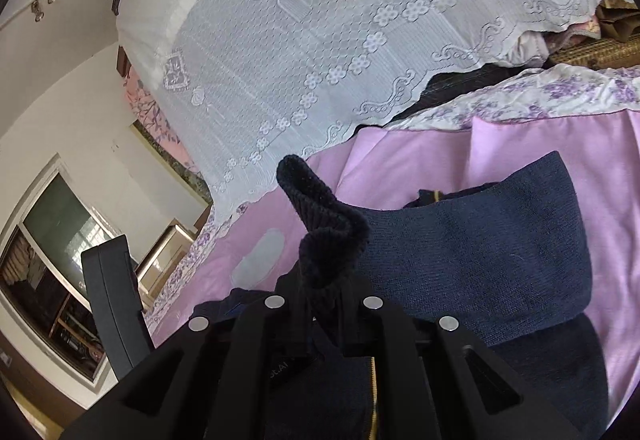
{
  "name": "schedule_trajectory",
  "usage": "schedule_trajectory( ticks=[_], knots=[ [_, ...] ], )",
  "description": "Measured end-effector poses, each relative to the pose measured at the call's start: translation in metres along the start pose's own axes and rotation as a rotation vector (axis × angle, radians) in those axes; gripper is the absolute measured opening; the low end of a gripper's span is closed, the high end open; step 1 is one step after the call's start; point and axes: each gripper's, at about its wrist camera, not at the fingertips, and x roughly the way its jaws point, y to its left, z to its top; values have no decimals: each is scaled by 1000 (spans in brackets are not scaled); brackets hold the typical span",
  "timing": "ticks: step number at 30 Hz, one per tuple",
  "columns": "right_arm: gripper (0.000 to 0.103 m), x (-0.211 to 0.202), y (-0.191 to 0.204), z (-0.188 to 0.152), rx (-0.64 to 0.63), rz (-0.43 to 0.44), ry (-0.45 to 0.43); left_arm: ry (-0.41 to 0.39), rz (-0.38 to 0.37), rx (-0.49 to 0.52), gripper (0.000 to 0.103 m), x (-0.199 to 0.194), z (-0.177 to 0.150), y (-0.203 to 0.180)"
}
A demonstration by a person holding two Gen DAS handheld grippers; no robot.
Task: Fold small clothes
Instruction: 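Carry the grasped cuff with the right gripper across the cardigan front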
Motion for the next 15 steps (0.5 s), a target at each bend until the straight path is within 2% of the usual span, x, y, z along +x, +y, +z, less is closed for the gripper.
schedule_trajectory(
  ticks=[3,6,8,11,15],
  knots=[
    [11,27,10,-13,-32,-14,56,26,21,-16,99,11,-11,20],
    [12,54,14,-22,-39,-35,107,40,86,-24,99,23,-17,34],
    [17,69,13,-28,-48,-39,136,66,123,-48,99,32,-21,44],
    [22,78,8,-35,-40,-20,168,95,145,-57,99,38,-27,50],
    [24,78,3,-34,-20,43,187,67,163,-64,99,28,-30,50]
  ],
)
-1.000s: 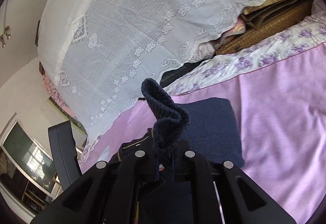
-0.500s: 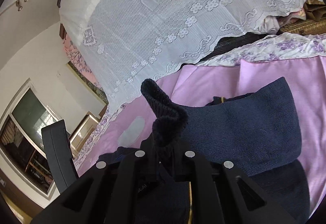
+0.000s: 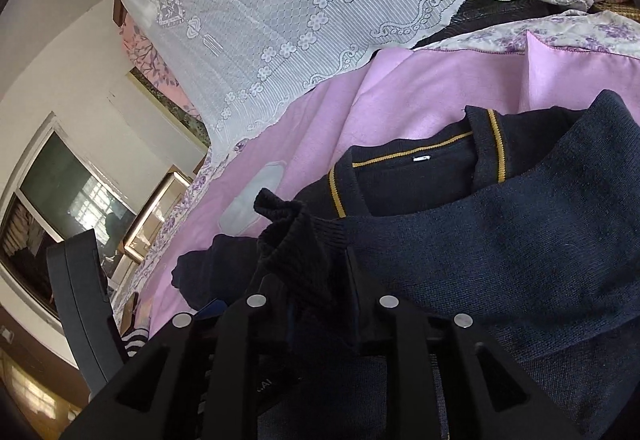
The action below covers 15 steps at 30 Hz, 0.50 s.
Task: Fold small clothes
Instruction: 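Carry the grasped cuff with the right gripper across the cardigan front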
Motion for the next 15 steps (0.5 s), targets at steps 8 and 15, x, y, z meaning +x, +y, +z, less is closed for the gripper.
schedule_trajectory(
  ticks=[8,15],
  knots=[
    [52,-3,-1,3,58,214,55,7,-73,-124,99,-9,-6,31],
    [46,-50,-5,19,4,73,-65,-65,-90,-129,99,-37,-5,28]
  ],
)
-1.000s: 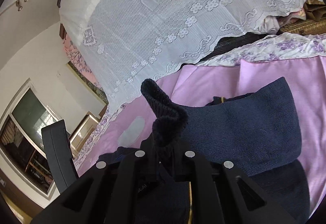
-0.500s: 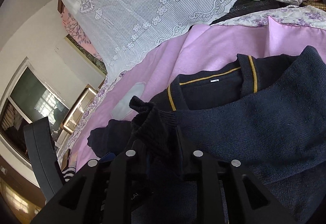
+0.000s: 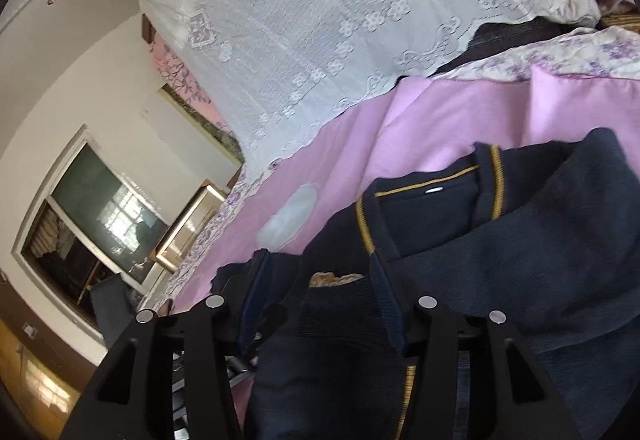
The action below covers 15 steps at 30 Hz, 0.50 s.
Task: Fold small clothes
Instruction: 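Carry the grasped cuff with the right gripper across the cardigan front, then lower the sleeve onto the cardigan front and open the right gripper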
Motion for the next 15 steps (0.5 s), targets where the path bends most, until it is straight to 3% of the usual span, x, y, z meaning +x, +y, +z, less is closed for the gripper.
schedule_trajectory(
  ticks=[2,5,8,11,13,15],
  knots=[
    [35,-16,-16,9,27,-52,-31,-48,-25,26,99,-14,2,-11],
    [31,-38,-48,21,91,-105,-63,-70,-74,100,99,-24,3,-36],
    [31,-54,-83,27,139,-167,-56,-8,-108,188,99,-6,0,-69],
    [33,-59,-115,28,162,-239,-31,49,-28,223,99,26,-6,-82],
    [33,-55,-136,27,186,-265,3,135,18,219,99,54,-13,-76],
    [29,-49,-162,23,247,-287,21,219,6,172,99,78,-17,-58]
  ],
)
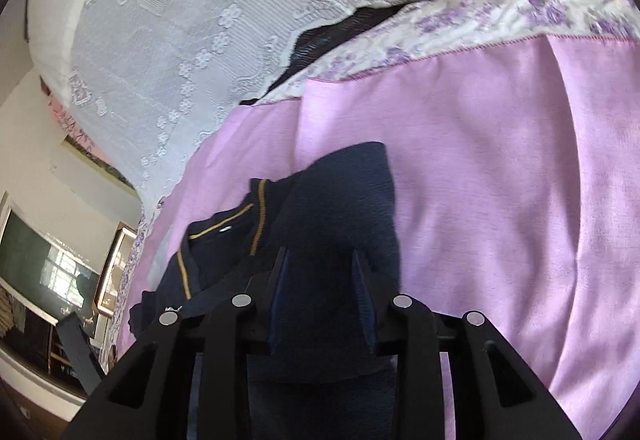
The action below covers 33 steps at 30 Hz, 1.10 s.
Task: Fold small clothes
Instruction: 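Lower the sleeve onto the cardigan front and open the right gripper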
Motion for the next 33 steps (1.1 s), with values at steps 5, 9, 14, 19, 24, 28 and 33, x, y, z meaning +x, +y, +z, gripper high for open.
schedule_trajectory(
  ticks=[5,9,14,19,24,28,33],
  knots=[
    [14,18,-31,0,108,41,49,-17,8,11,99,-3,-4,1],
    [21,9,-28,0,140,51,0,-42,18,11,99,-9,-7,1],
    [35,-3,1,13,31,33,-97,-38,5,-3,99,-8,-7,5],
    [31,25,-5,27,0,-10,-62,-35,69,39,99,-4,-8,-5],
    [0,48,-43,39,105,49,8,-34,75,40,99,-2,-8,-4],
    [6,28,-47,35,174,100,-42,-37,70,37,99,-2,-8,-3],
    [24,-1,-21,12,49,90,-46,-41,49,27,99,-4,-8,0]
  ],
)
